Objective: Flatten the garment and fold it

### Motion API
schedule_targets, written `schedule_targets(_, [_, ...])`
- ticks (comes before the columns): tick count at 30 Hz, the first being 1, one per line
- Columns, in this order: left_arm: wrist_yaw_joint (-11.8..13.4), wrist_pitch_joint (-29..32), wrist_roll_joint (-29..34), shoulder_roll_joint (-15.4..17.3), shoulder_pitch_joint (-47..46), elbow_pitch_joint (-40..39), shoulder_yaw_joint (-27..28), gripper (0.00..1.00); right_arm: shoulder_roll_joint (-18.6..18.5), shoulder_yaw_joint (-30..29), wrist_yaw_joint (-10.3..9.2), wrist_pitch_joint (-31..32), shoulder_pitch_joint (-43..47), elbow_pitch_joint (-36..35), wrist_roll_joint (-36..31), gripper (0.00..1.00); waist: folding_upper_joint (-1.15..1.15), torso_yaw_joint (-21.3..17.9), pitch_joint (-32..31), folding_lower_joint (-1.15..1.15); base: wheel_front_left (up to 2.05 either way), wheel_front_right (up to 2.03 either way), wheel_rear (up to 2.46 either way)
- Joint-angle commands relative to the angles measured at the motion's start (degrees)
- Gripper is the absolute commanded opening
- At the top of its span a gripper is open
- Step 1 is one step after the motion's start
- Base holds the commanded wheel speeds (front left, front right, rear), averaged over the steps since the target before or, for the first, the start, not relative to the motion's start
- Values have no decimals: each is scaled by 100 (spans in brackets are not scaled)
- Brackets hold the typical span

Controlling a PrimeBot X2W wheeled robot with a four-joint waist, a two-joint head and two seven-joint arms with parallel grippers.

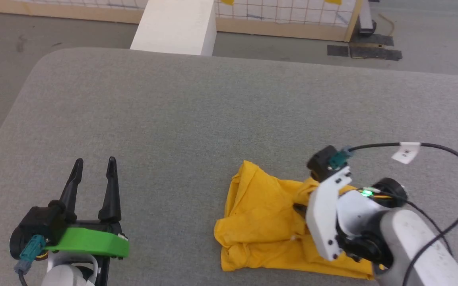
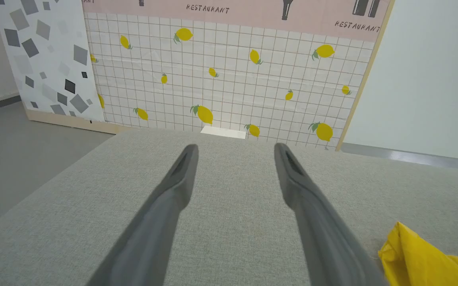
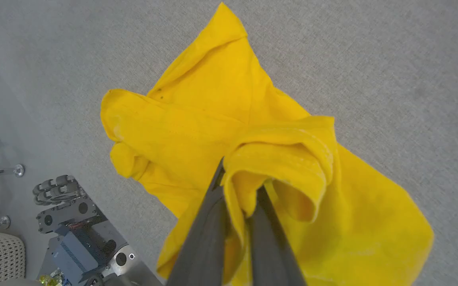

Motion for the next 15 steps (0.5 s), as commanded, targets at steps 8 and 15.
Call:
schedule_targets(8, [-28,-26,-9,-94,-47,13,-77,100,457,435,-9,-655,-554,1075,-64,0,0,328,330,0,0,0,0])
schedule_targets(15, [-37,-26,15,-142,-114,85,-112,100,667,719,-9,-1089,-774,2012,-85,8,0,386,417,0,0,0,0])
